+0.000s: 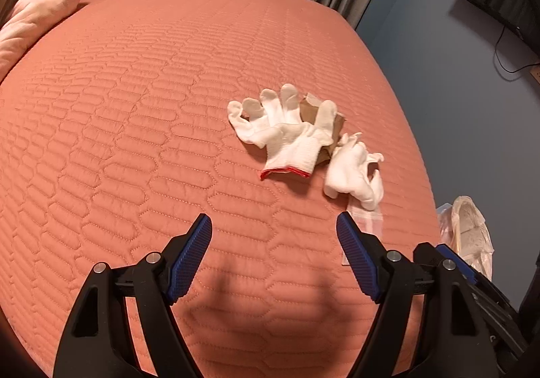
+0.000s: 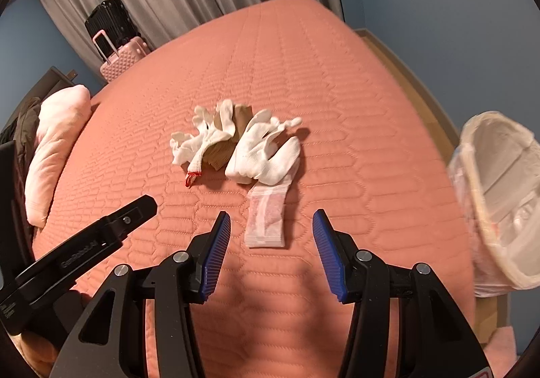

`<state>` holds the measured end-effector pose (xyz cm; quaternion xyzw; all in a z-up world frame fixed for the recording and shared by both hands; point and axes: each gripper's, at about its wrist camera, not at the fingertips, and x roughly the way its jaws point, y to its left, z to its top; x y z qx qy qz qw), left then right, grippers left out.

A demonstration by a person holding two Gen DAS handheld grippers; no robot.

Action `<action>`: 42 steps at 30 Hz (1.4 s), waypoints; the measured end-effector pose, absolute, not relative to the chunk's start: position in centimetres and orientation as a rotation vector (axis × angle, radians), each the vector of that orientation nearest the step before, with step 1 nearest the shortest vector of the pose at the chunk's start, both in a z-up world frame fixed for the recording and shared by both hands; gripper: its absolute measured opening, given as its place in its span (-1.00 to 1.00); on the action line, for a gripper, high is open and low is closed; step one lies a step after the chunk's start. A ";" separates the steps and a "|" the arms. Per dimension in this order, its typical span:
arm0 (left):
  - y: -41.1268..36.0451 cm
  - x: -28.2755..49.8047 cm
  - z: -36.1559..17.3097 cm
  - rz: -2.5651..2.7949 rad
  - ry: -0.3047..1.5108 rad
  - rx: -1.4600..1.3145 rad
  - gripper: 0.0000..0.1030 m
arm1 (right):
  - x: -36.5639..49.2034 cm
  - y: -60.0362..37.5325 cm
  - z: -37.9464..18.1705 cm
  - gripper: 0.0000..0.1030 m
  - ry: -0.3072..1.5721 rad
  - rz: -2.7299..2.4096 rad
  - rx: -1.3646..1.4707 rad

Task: Collect trash
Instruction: 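Grasp the pink-white pad with the right tool while the left tool grasps a white glove, then carry both items over the wastebasket and open both tools to drop them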

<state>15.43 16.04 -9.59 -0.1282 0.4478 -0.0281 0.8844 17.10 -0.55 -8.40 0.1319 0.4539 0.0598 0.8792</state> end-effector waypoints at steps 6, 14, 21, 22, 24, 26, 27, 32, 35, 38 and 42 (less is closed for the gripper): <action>17.0 16.9 -10.6 -0.049 0.953 -0.284 0.41 | 19.6 0.5 -10.8 -0.02 0.989 0.125 0.270; 17.3 18.4 -11.7 -0.046 0.983 -0.313 0.41 | 22.2 1.7 -13.7 -0.08 1.030 0.126 0.254; 14.2 19.8 -11.7 -0.110 0.993 -0.307 0.47 | 21.6 0.5 -15.0 -0.69 1.047 0.125 0.258; 13.7 20.0 -11.7 -0.116 0.995 -0.306 0.51 | 21.3 0.3 -14.7 -0.70 1.041 0.115 0.245; 12.4 20.5 -11.7 -0.140 0.995 -0.309 0.52 | 20.6 -0.2 -14.4 -0.71 1.035 0.108 0.240; 10.8 21.3 -11.9 -0.161 1.001 -0.296 0.52 | 20.0 -1.0 -14.3 -0.71 1.033 0.101 0.263; 10.2 21.7 -12.1 -0.165 1.005 -0.287 0.52 | 19.7 -1.5 -14.3 -0.71 1.035 0.097 0.276; 7.9 23.7 -13.3 -0.163 1.033 -0.254 0.45 | 18.8 -3.2 -14.6 -0.71 1.043 0.087 0.312; 7.3 24.2 -13.8 -0.174 1.054 -0.243 -0.08 | 18.4 -3.9 -14.5 -0.71 1.038 0.086 0.324; 7.1 24.0 -14.0 -0.186 1.062 -0.240 -0.55 | 18.1 -4.2 -13.9 -0.71 1.023 0.087 0.337; 6.5 22.7 -13.2 -0.196 1.048 -0.219 -0.66 | 17.7 -5.1 -12.5 -0.71 0.991 0.084 0.362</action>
